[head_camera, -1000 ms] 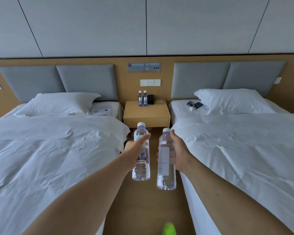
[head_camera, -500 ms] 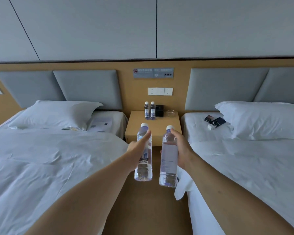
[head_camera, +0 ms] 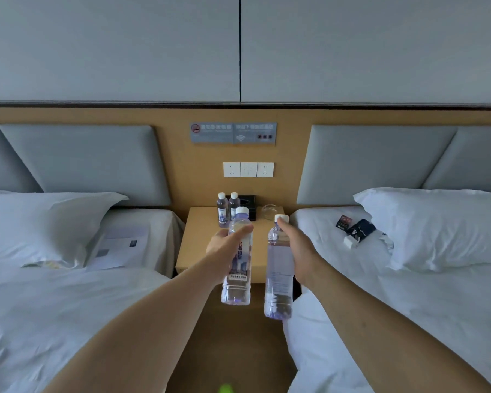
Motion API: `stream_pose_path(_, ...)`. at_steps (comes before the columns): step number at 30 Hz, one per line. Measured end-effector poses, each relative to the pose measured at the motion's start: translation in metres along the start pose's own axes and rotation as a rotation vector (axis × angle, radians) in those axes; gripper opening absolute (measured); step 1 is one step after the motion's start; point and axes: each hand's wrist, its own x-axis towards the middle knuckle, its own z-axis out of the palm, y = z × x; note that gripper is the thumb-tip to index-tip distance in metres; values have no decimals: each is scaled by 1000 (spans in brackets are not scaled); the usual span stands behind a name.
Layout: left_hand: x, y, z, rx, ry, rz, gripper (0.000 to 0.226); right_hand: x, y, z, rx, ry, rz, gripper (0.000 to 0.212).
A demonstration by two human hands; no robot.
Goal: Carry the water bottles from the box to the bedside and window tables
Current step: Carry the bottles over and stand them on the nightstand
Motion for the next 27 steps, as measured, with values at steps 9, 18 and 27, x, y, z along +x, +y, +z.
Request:
stream_pose_path(9, 147, 72, -15, 245, 25, 96, 42, 134, -62, 48, -287, 71, -288, 30)
stream_pose_path(18, 265, 66, -21, 464, 77, 89, 57, 276, -71, 62, -598, 78, -287, 19)
stream_pose_path(27, 376, 61, -21, 670, 82, -17, 55, 420, -80, 78, -848, 81, -203, 33)
